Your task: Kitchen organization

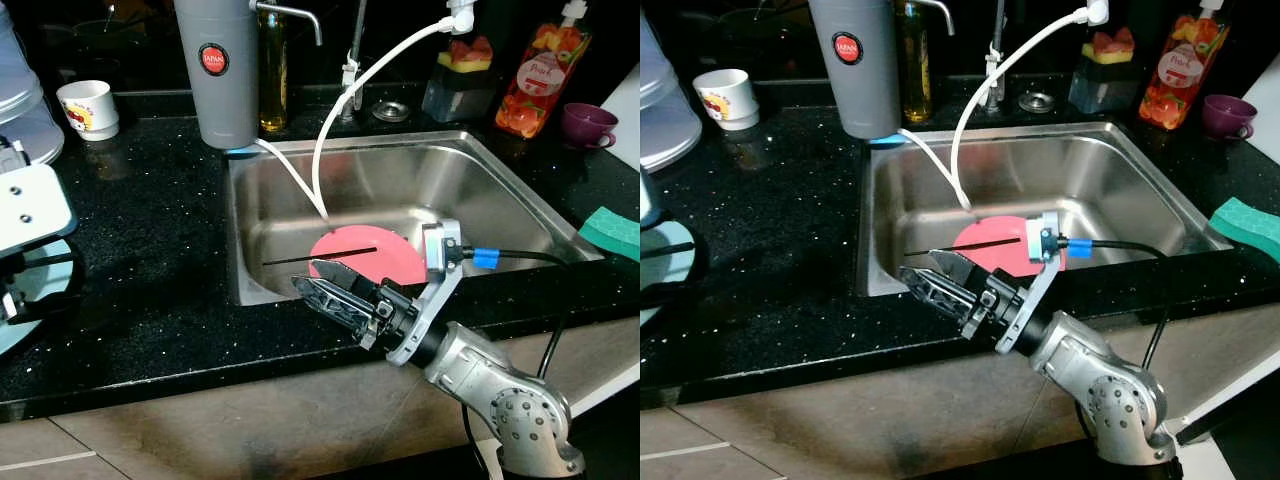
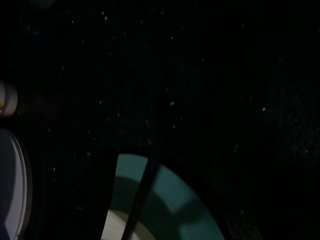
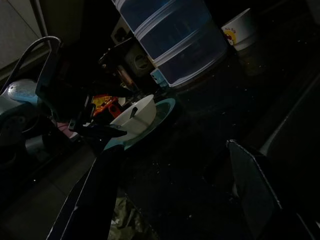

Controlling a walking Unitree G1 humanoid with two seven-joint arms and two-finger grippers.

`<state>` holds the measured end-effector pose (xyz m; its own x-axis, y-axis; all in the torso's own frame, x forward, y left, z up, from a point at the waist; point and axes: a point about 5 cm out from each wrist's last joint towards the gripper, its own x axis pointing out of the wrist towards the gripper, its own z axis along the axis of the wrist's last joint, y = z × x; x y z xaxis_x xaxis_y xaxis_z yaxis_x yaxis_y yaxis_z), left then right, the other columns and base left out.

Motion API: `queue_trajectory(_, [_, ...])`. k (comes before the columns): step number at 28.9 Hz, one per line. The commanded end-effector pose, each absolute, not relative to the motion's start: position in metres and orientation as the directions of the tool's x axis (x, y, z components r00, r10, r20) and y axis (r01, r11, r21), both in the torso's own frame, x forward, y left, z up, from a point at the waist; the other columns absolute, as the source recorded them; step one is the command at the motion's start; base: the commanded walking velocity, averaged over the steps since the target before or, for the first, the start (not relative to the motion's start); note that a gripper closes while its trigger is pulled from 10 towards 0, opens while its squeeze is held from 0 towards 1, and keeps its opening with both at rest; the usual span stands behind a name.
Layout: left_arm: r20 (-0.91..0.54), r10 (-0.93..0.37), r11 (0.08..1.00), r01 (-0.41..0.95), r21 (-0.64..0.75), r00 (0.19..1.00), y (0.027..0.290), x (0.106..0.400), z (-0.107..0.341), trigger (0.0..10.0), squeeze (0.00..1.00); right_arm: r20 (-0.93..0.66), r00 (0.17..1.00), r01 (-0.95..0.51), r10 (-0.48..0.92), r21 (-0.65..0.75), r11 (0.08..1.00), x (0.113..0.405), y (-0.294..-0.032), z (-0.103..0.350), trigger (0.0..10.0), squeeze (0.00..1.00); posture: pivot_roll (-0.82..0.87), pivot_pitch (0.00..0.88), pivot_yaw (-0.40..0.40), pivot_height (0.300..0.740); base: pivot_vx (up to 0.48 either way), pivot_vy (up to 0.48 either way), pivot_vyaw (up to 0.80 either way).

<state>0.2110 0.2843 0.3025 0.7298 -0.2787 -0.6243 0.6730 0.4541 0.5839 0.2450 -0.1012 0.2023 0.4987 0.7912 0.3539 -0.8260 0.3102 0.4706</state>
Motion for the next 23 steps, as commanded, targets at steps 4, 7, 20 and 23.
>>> queue_trajectory(4, [-0.645, -0.220, 0.450, 0.663, 0.598, 0.732, 0.292, 0.207, 0.308, 10.0, 0.00, 0.351, 0.494, -0.831, 0.795, 0.459, 0.314, 0.245, -0.103, 0.204, 10.0, 0.00, 0.12, 0.000, -0.061, 0.740, 0.000, 0.000, 0.00])
queue_trajectory(7, [-0.648, -0.215, 0.450, 0.663, 0.598, 0.731, 0.293, 0.206, 0.307, 10.0, 0.00, 0.347, 0.498, -0.829, 0.795, 0.460, 0.318, 0.245, -0.103, 0.203, 10.0, 0.00, 0.12, 0.000, -0.061, 0.740, 0.000, 0.000, 0.00])
queue_trajectory(20, [-0.655, -0.147, 0.478, 0.633, 0.609, 0.741, 0.309, 0.202, 0.302, 10.0, 0.00, 0.324, 0.519, -0.819, 0.791, 0.454, 0.351, 0.248, -0.108, 0.202, 10.0, 0.00, 0.12, 0.000, -0.065, 0.740, 0.000, 0.000, 0.00])
queue_trajectory(23, [-0.655, -0.138, 0.480, 0.628, 0.612, 0.743, 0.312, 0.202, 0.300, 8.2, 0.00, 0.325, 0.519, -0.819, 0.791, 0.453, 0.351, 0.248, -0.108, 0.202, 10.0, 0.00, 0.12, 0.000, -0.065, 0.740, 0.000, 0.000, 0.00])
